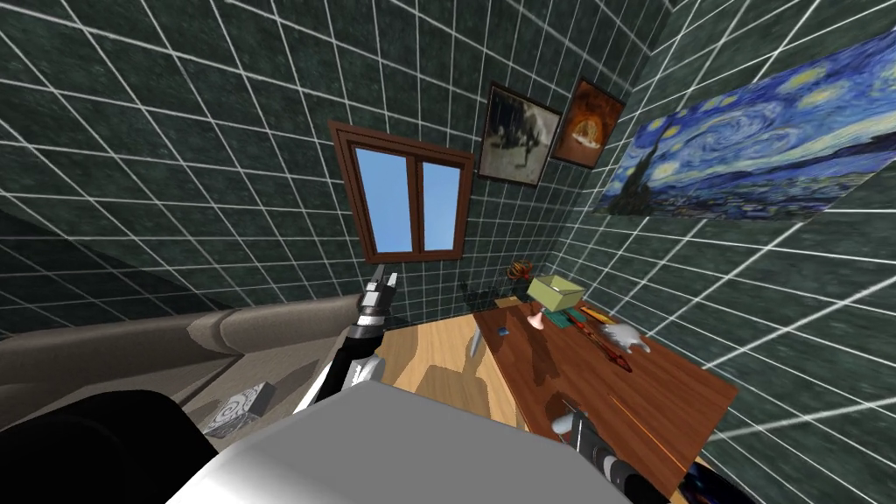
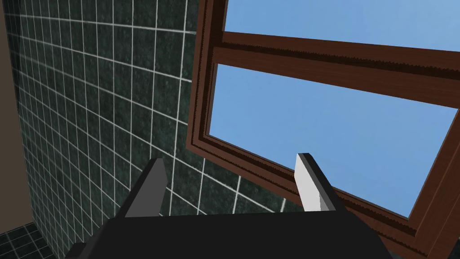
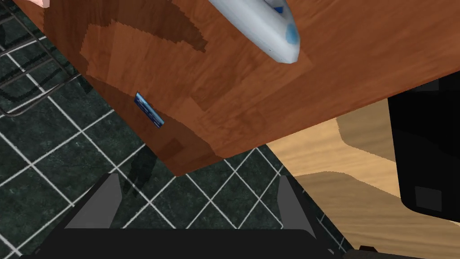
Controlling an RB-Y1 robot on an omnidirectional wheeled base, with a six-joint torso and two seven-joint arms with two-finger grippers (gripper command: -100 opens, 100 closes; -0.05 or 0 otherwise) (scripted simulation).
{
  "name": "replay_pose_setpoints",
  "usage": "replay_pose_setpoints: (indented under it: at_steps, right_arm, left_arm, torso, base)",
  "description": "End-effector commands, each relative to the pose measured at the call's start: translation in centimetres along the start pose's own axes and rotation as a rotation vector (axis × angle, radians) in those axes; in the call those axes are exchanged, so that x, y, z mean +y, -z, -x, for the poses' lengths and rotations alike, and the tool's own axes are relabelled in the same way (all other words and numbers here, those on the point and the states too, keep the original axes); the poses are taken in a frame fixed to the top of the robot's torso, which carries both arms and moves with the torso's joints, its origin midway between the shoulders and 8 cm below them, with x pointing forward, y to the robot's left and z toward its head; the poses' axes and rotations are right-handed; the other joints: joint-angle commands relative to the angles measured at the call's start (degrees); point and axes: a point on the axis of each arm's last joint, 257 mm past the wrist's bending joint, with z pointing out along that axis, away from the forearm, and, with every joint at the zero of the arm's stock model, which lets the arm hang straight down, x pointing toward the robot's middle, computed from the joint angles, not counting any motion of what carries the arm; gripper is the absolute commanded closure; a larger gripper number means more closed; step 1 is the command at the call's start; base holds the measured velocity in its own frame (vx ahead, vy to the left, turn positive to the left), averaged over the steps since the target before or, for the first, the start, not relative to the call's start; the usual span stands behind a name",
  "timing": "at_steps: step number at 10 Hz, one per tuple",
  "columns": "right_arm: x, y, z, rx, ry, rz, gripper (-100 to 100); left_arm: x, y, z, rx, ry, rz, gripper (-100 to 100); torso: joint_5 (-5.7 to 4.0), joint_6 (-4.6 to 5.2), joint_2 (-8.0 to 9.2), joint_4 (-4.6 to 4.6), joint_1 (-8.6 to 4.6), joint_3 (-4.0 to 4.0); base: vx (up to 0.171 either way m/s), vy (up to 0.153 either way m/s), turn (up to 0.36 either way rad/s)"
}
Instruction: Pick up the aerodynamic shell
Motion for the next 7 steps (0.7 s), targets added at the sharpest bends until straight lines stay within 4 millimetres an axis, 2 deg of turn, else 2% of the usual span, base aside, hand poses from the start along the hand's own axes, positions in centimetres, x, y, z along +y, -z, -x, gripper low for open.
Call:
replay_pose_setpoints:
  at_steps: [1,2,3,4,6,7]
  right_arm:
    - [1.6,0.2,-1.9,0.042,0.049,0.039,-100]
    - [3.2,0.5,-3.1,0.066,0.120,0.080,-100]
    - [3.8,0.8,-4.2,0.088,0.123,0.096,-100]
    - [5.9,1.5,-6.1,0.126,0.180,0.148,-100]
    - [6.0,1.5,-6.2,0.127,0.191,0.152,-100]
    - [8.0,2.3,-7.9,0.160,0.253,0.207,-100]
  left_arm:
    - [0.0,0.0,0.0,0.000,0.000,0.000,0]
    - [0.0,0.0,0.0,0.000,0.000,0.000,0]
    - [0.0,0.0,0.0,0.000,0.000,0.000,0]
    - [0.0,0.0,0.0,0.000,0.000,0.000,0]
    - [0.0,0.0,0.0,0.000,0.000,0.000,0]
    - [0.0,0.0,0.0,0.000,0.000,0.000,0]
  torso:
    - [0.00,0.00,0.00,0.00,0.00,0.00]
    - [-0.01,0.06,0.07,0.00,-0.04,0.03]
    - [-0.02,0.01,0.06,0.01,-0.08,0.03]
    - [-0.01,0.06,0.08,0.01,-0.04,0.04]
    - [0.00,0.05,0.06,0.00,-0.01,0.02]
    - [0.00,0.06,0.19,0.03,0.02,0.10]
  base:
    - [0.069,-0.024,0.083]
    - [0.071,-0.033,0.174]
    - [0.072,-0.023,0.091]
    - [0.094,-0.012,0.169]
    - [0.051,-0.017,0.032]
    - [0.057,-0.018,0.154]
